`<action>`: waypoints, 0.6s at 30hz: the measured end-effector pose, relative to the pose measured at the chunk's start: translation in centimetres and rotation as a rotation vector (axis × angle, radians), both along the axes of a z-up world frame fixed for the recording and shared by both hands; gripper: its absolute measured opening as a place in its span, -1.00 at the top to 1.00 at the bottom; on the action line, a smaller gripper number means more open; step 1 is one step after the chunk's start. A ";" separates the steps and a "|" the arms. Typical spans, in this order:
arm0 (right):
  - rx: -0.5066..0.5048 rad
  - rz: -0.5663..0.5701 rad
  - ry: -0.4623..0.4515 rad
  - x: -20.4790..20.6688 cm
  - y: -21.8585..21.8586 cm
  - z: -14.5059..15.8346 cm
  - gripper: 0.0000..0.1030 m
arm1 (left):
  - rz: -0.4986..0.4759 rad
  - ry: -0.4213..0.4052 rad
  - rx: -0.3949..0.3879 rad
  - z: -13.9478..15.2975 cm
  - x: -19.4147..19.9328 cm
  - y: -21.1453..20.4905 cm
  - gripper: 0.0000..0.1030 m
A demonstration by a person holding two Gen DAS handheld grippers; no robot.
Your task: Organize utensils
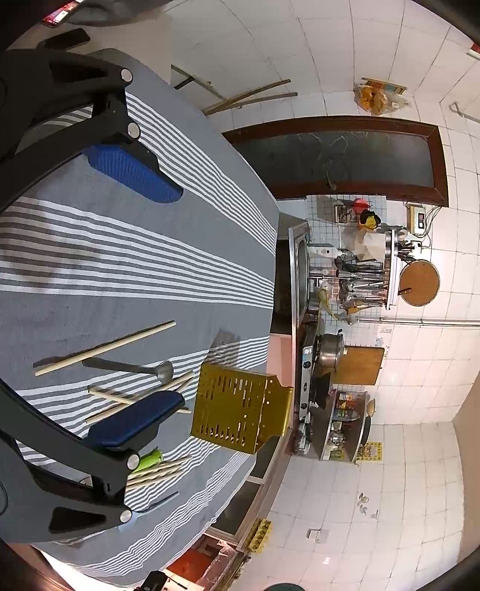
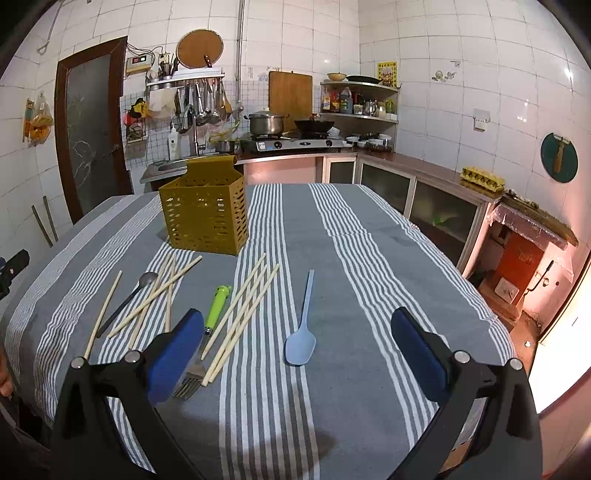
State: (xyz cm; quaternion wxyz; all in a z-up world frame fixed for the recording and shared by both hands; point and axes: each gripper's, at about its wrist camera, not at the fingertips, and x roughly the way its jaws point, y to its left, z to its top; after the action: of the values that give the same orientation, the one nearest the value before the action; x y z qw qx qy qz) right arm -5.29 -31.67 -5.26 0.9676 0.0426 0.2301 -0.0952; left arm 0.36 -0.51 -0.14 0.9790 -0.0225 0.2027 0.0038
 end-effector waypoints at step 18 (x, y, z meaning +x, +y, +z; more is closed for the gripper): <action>-0.012 -0.009 -0.020 0.1 -0.1 1.0 -0.92 | 0.012 -0.002 -0.018 0.1 0.6 0.0 -0.90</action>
State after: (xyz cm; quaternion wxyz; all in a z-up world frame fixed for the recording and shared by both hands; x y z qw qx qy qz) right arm -5.15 -31.80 -4.22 0.9697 0.0388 0.2196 -0.1003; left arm 0.99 -0.51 -0.07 0.9789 -0.0325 0.2017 0.0076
